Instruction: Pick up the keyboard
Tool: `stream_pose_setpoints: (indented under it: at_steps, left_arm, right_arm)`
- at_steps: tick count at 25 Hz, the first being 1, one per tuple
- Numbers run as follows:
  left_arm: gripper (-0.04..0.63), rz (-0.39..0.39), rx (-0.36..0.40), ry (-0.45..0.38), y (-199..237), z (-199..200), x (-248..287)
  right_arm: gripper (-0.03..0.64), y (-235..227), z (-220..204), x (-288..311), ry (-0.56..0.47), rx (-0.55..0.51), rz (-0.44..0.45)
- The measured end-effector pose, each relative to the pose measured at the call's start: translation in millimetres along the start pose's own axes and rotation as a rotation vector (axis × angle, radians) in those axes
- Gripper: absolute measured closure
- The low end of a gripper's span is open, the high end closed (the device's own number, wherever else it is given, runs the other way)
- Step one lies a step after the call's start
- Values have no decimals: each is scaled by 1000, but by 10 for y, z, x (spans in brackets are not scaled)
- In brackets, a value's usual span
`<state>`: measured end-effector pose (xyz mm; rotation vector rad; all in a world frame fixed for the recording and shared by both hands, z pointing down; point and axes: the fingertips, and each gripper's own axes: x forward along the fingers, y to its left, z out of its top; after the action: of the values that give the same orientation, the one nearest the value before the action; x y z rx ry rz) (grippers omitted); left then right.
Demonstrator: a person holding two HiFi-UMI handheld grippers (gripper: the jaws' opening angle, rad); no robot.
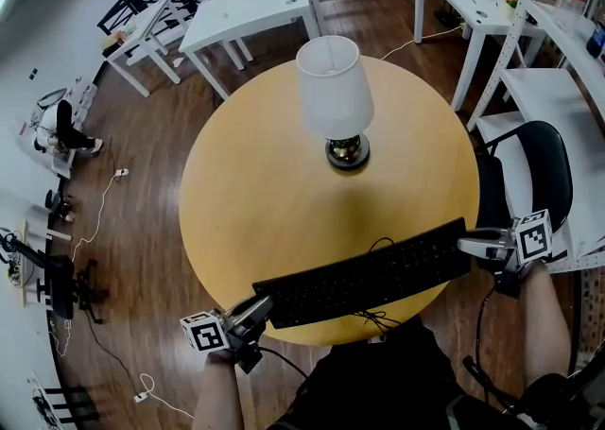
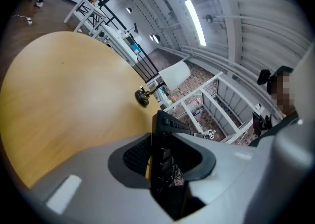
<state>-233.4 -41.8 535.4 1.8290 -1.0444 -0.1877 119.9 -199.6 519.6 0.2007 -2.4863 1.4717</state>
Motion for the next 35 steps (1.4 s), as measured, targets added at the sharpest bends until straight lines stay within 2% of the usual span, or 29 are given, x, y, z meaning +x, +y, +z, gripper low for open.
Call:
stream_pose_setpoints:
  at_steps: [3, 6, 15, 24, 35]
  left_arm:
    - [468, -10, 21, -48, -214, 197, -44]
    - [468, 1, 53, -58, -349, 342, -188]
    - [467, -51, 140, -134, -841, 613, -468]
    - [466, -111, 205, -172, -1194, 869, -810]
    - [466, -112, 235, -194, -1283, 918, -856]
  right_arm:
    - [520, 284, 271, -115, -59, -43, -5]
    - [522, 599, 427, -155, -98, -93, 4]
    - [522, 1182, 541, -226, -163, -209, 0]
    - [523, 1841, 657, -276, -219, -321, 9]
    - [523, 1982, 702, -319, -234, -370, -25]
